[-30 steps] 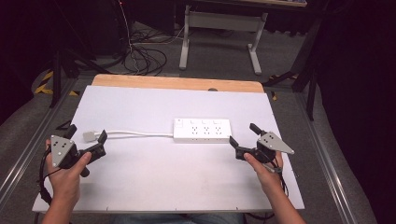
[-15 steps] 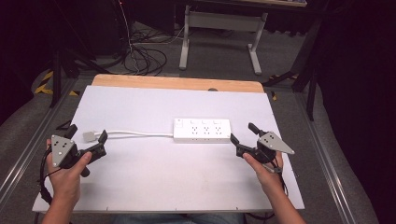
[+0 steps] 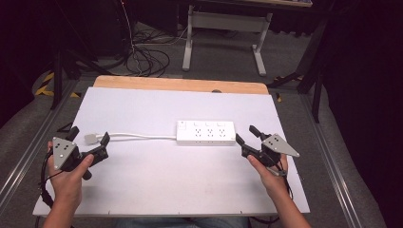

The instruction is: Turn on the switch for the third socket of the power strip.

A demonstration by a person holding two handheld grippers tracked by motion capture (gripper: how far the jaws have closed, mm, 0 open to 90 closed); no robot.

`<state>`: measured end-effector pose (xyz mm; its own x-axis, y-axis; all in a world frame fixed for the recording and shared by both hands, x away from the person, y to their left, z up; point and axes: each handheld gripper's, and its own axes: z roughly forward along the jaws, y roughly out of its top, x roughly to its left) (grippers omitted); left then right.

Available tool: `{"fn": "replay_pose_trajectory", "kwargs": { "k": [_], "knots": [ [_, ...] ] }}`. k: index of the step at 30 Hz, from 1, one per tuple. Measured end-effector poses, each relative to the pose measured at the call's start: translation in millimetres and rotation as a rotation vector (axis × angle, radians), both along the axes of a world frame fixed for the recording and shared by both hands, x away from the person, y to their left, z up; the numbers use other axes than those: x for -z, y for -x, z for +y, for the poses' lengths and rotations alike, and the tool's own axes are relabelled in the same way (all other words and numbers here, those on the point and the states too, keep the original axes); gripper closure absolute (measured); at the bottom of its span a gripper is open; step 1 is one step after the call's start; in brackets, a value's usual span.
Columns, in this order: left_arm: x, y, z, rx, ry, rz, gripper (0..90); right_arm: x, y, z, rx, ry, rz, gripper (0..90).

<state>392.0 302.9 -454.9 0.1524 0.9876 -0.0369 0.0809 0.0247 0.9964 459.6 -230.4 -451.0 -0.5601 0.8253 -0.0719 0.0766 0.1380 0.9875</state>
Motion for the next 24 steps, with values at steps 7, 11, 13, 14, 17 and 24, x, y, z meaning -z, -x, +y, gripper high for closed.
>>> {"fn": "replay_pose_trajectory", "kwargs": {
  "k": [7,11,13,14,17,24],
  "knots": [
    [0.0,0.0,0.0,0.000,-0.002,0.000,1.7,0.1,-0.5,-0.1,-0.015,-0.011,0.017,49.6],
    [0.0,0.0,0.1,0.001,0.002,0.000,1.7,0.1,-0.5,-0.2,-0.022,-0.014,0.020,53.8],
    [0.0,-0.1,0.1,0.002,0.002,0.000,1.8,0.1,-0.4,0.0,-0.026,-0.010,0.022,56.3],
    [0.0,-0.1,0.1,0.002,0.001,0.000,1.8,0.1,-0.4,0.3,-0.031,-0.004,0.019,57.3],
    [-0.1,0.0,0.1,0.002,0.002,0.000,1.8,-0.1,0.1,0.7,-0.033,0.001,0.018,59.2],
    [0.0,-0.5,-0.2,0.003,-0.001,0.001,1.9,-2.7,2.3,-0.4,-0.055,0.017,0.011,76.7]
  ]
}}
